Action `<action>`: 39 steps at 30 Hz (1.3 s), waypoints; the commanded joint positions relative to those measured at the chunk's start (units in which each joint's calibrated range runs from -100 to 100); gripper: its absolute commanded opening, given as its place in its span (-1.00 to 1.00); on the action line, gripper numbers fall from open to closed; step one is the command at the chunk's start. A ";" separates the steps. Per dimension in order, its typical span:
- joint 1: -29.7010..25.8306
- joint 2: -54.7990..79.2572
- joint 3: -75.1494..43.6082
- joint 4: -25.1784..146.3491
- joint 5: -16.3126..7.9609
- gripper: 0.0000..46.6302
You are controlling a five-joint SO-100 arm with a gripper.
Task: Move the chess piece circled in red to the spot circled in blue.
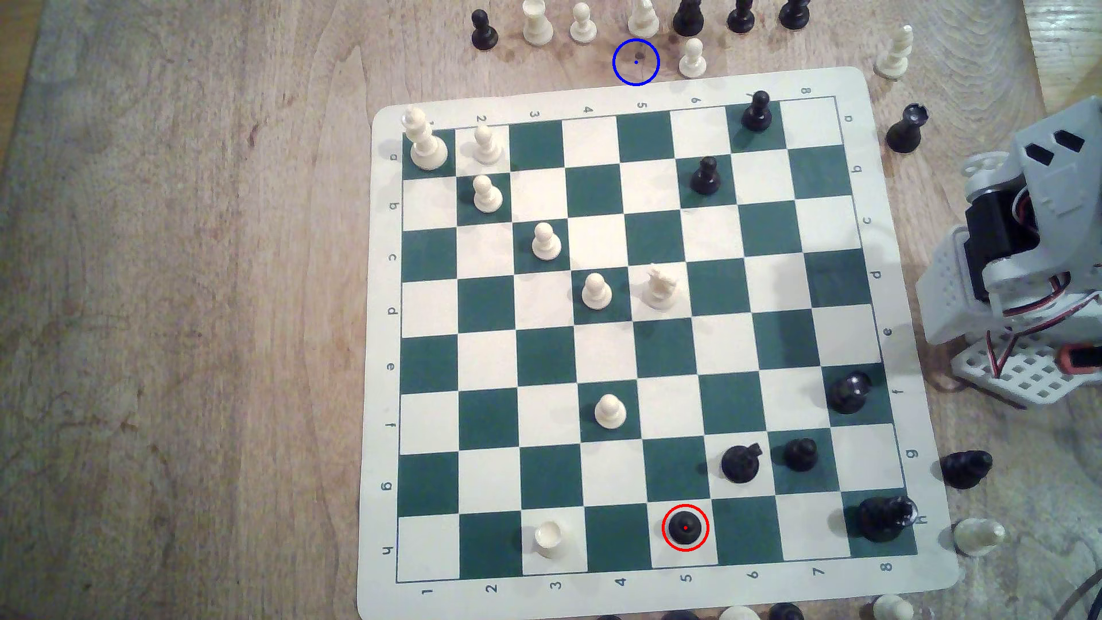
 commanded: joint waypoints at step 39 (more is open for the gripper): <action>-3.28 2.86 -33.19 144.26 -1.37 -0.98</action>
